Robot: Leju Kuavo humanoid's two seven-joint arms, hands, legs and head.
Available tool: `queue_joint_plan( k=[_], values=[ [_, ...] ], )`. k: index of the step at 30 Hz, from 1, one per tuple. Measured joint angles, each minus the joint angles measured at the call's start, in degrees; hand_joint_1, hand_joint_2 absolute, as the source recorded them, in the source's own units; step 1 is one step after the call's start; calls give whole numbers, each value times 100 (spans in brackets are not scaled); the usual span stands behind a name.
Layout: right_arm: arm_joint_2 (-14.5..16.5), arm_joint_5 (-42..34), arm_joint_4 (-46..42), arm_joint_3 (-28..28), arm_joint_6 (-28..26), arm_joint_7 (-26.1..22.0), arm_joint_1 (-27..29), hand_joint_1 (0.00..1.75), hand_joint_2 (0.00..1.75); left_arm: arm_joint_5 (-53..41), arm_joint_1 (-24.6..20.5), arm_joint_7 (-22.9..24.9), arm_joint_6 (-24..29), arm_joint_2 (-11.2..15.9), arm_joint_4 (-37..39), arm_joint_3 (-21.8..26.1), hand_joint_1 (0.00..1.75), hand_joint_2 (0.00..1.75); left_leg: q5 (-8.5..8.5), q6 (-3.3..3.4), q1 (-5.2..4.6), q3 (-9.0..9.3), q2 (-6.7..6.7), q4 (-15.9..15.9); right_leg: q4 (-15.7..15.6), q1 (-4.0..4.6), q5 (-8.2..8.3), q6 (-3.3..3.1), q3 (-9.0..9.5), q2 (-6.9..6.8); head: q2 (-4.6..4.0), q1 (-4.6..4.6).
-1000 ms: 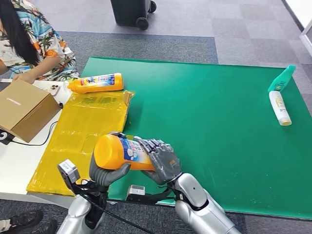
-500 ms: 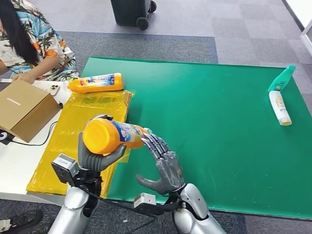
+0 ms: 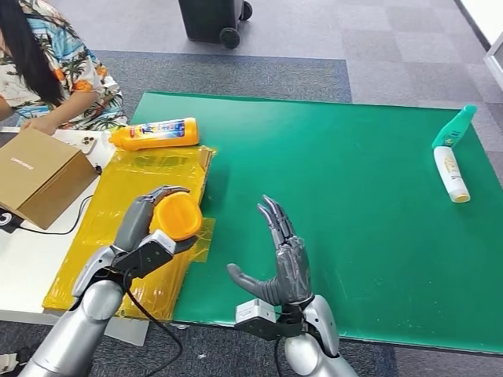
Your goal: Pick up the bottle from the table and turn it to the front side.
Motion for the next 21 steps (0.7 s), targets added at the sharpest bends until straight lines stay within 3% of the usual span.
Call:
queue_joint_plan(
  k=[8,17,21],
  values=[
    [46,89,-40,-101,0,22,39,0,175,-407,-292,501,-239,573,150,-62,175,175,1,-1,0,4,0,0,1,0,1,-2,3,0,2,-1],
    [52,188,-40,-110,1,88,47,0,175,-756,-526,993,-267,768,471,-62,172,175,1,-5,0,16,1,-2,4,-1,2,-6,13,1,0,0],
    [61,154,-40,-87,2,90,30,0,175,-840,-614,1135,-232,797,842,-11,0,175,0,-11,1,24,1,-3,7,-1,2,-10,17,1,0,0]
  ],
)
